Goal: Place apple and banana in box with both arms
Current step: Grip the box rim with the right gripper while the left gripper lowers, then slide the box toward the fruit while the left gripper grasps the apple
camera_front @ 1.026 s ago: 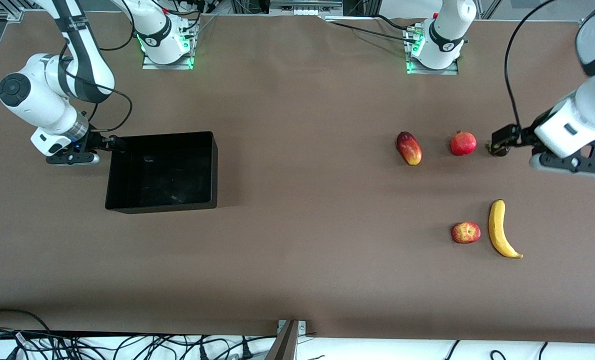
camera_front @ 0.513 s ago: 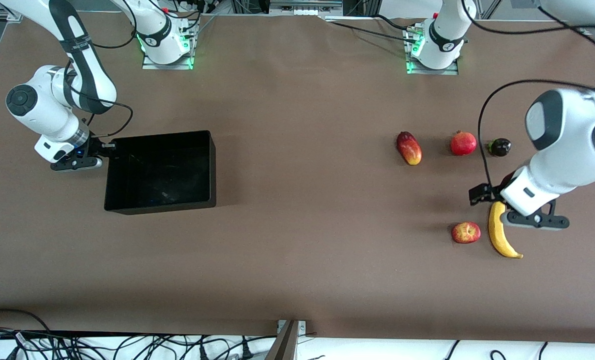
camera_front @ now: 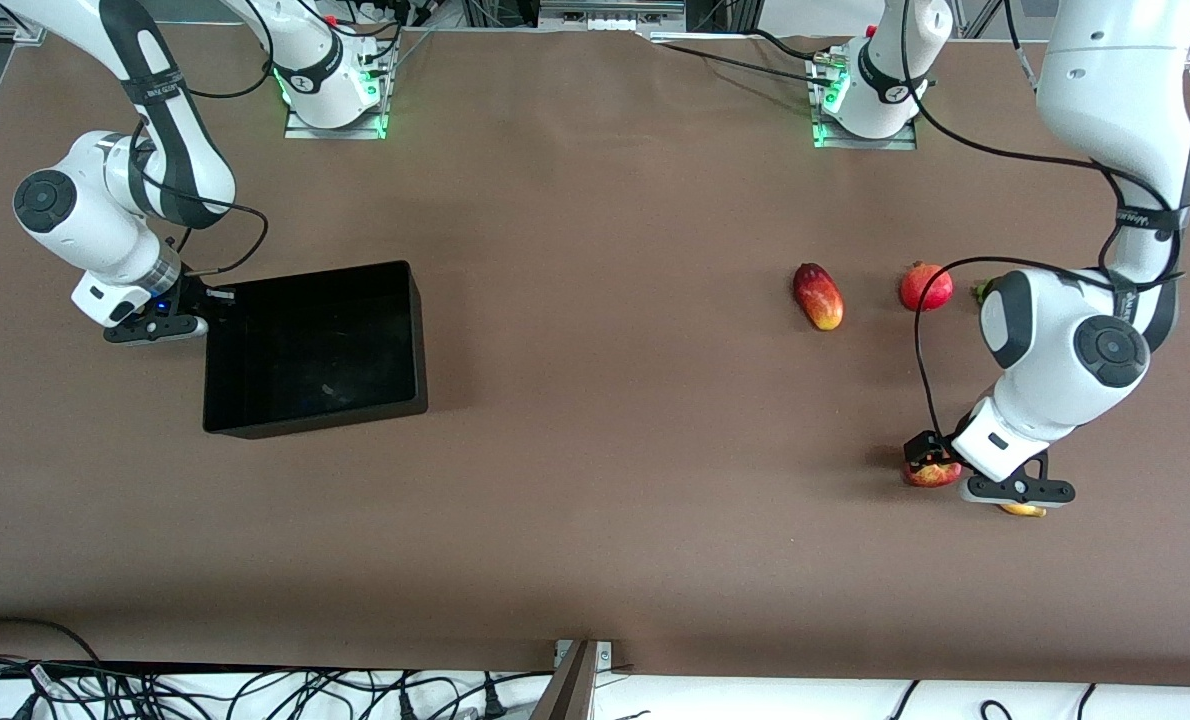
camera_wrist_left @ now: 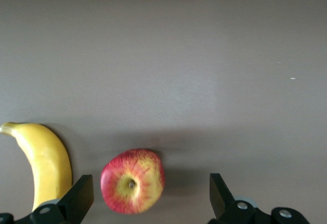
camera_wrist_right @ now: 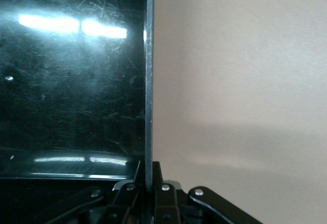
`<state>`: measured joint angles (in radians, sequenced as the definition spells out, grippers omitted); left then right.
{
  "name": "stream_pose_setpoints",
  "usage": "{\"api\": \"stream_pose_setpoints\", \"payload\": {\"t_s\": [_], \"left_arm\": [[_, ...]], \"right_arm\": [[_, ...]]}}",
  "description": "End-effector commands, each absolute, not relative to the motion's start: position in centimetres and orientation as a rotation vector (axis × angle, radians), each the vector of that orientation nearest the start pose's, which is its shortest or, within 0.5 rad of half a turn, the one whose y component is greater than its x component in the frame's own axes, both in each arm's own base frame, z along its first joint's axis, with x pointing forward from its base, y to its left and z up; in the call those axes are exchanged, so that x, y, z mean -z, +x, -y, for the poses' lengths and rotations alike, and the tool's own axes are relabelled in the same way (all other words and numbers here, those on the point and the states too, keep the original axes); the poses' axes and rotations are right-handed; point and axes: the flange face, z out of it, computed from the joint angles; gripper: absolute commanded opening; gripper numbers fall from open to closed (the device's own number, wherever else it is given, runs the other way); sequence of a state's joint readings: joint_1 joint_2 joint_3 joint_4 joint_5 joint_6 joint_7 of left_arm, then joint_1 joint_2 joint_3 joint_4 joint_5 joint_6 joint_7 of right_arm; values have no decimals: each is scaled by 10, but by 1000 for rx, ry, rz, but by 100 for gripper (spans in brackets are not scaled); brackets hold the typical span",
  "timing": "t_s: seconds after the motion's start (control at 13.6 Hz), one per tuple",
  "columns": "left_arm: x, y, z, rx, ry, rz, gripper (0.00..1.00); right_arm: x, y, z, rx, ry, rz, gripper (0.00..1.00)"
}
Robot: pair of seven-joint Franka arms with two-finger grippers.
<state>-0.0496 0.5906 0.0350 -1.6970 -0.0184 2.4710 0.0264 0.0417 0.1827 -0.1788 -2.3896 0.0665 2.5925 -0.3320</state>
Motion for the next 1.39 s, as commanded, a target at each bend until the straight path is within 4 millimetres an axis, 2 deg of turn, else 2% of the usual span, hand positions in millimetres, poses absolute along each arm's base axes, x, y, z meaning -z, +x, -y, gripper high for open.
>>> {"api": "stream_pose_setpoints", "payload": {"t_s": [0.0, 0.15, 0.29, 0.37, 0.51, 0.59, 0.73, 0.95, 1.03, 1.1, 1.17, 1.25, 1.32], "left_arm": [[-256, 690, -4, 304, -3080, -97, 100], [-239, 692, -7, 334, -3072, -102, 100], [-224, 692, -7, 355, -3068, -106, 100], [-218, 693, -7, 372, -3066, -107, 100], [-204, 692, -7, 374, -3064, -115, 100], [-200, 692, -6, 381, -3053, -137, 100], [-192, 690, -6, 367, -3054, -140, 100], [-181, 689, -7, 358, -3055, -139, 100], [-179, 688, -7, 362, -3055, -140, 100], [-177, 688, -8, 365, -3055, -135, 100], [-176, 688, -8, 363, -3055, -133, 100], [-174, 685, -9, 353, -3057, -126, 81], [-174, 685, -12, 356, -3059, -116, 51]], "right_arm": [[-296, 534, 17, 3, -3034, 131, 0], [-337, 562, -22, -112, -3007, 27, 0], [-372, 579, -80, -145, -3003, -39, 0], [-388, 584, -112, -126, -3004, -90, 0], [-400, 582, -202, -101, -3013, -117, 0], [-397, 577, -249, -101, -3018, -101, 0], [-382, 563, -341, -112, -3031, -177, 0], [-327, 539, -448, -127, -3063, -191, 0], [-311, 538, -466, -93, -3073, -203, 0], [-291, 538, -476, -40, -3085, -166, 0], [-280, 537, -482, -13, -3081, -158, 0], [-275, 531, -492, 13, -3064, -143, 0], [-271, 527, -500, 29, -3051, -130, 0]]}}
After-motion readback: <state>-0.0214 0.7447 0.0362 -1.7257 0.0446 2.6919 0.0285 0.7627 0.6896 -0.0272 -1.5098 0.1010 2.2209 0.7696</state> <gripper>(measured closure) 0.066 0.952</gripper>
